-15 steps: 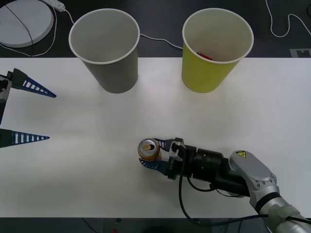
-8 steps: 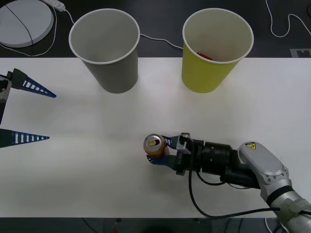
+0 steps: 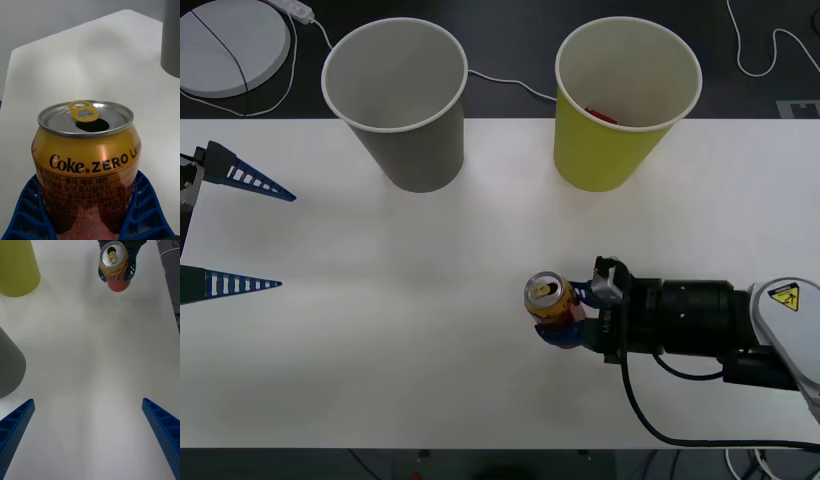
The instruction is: Put the can into the green bin and the plastic bottle into the gray bin
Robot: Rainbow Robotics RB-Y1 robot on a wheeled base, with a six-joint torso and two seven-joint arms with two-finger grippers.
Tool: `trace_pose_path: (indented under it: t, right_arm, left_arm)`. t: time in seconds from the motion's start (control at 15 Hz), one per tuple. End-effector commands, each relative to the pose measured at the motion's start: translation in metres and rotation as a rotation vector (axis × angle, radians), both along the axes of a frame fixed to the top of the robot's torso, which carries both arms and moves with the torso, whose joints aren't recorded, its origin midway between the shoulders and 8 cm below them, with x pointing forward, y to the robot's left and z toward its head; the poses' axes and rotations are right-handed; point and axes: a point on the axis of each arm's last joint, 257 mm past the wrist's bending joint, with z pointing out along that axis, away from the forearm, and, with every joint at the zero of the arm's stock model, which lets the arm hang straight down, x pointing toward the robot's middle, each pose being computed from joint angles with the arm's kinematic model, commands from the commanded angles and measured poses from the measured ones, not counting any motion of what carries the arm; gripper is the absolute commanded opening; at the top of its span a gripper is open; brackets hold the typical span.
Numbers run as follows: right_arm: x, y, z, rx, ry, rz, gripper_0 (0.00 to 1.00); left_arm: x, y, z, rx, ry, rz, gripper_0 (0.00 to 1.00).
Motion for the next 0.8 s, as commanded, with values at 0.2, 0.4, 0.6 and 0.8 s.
trace_pose_path:
  t: [0.2, 0.4, 0.6, 0.8]
  right_arm:
    - [-0.008, -0.051, 0.032, -0.125, 0.068, -0.069, 0.00]
    - [-0.009, -0.077, 0.056, -0.168, 0.101, -0.137, 0.00]
    - [-0.007, -0.101, 0.079, -0.199, 0.123, -0.207, 0.00]
    - [-0.008, -0.125, 0.099, -0.218, 0.171, -0.268, 0.00]
  left_arm:
    - [0.000, 0.000, 0.000, 0.000, 0.000, 0.000, 1.00]
    - [0.000, 0.000, 0.000, 0.000, 0.000, 0.000, 1.00]
    - [0.000, 0.000, 0.000, 0.000, 0.000, 0.000, 1.00]
    - [0.000, 0.000, 0.000, 0.000, 0.000, 0.000, 1.00]
